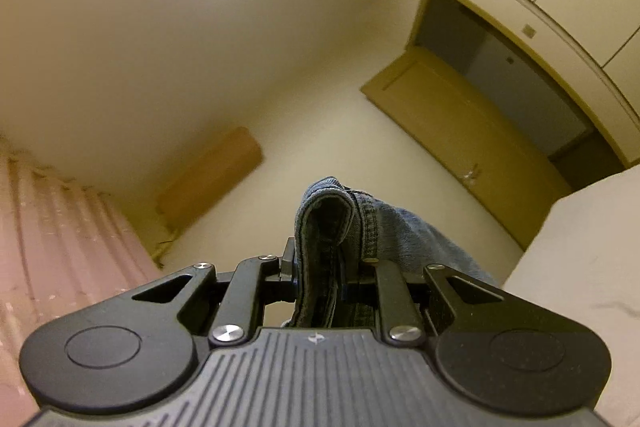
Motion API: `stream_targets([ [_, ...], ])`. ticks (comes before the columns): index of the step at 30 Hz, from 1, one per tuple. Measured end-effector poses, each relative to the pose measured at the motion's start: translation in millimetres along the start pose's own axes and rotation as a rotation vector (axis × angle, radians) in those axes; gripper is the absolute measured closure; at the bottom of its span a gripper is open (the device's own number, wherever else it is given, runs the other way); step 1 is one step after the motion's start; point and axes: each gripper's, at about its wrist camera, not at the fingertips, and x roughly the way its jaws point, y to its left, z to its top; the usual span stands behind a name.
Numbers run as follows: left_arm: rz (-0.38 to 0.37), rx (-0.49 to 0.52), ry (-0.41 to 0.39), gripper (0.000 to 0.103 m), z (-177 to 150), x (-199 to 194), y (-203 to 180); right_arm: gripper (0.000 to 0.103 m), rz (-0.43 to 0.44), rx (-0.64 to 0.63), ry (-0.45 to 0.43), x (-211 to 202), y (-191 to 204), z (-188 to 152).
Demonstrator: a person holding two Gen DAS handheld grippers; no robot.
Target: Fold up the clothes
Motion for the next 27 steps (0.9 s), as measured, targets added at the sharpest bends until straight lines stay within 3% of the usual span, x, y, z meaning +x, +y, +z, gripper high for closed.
stream_targets([
  [3, -0.02, -0.061, 0.054, 0.095, -19.9, -6.8, 8.1, 0.084, -0.048, -0.018, 0.036, -10.4, 6.6, -4.9],
  [7, 0.007, -0.214, 0.17, 0.095, -56.8, 14.5, 53.5, 0.084, -0.226, 0.056, 0.152, 14.9, -23.9, -37.8],
  [11, 0.102, -0.402, 0.31, 0.095, -91.6, 63.4, 123.5, 0.084, -0.436, 0.15, 0.308, 82.3, -90.9, -83.8],
  [13, 0.165, -0.428, 0.366, 0.096, -94.2, 89.9, 162.9, 0.083, -0.528, 0.151, 0.382, 136.0, -124.2, -105.7],
  [15, 0.235, -0.395, 0.378, 0.096, -73.1, 118.2, 197.8, 0.084, -0.556, 0.146, 0.425, 194.9, -150.0, -122.7],
  [17, 0.295, -0.32, 0.33, 0.096, -30.0, 135.3, 211.8, 0.083, -0.524, 0.14, 0.428, 254.3, -161.5, -124.5],
  [19, 0.348, -0.214, 0.24, 0.096, 27.0, 145.5, 214.4, 0.083, -0.426, 0.099, 0.366, 304.7, -148.8, -108.8],
  [21, 0.381, -0.069, 0.08, 0.096, 101.7, 141.5, 190.4, 0.083, -0.294, 0.072, 0.273, 345.2, -123.6, -79.6],
  [24, 0.386, 0.002, 0.003, 0.096, 109.4, 125.2, 144.8, 0.084, -0.079, 0.029, 0.115, 377.4, -66.1, -18.0],
  [27, 0.389, 0.073, -0.074, 0.096, 117.1, 109.0, 99.2, 0.084, 0.067, 0.025, -0.005, 373.0, -14.5, 38.5],
])
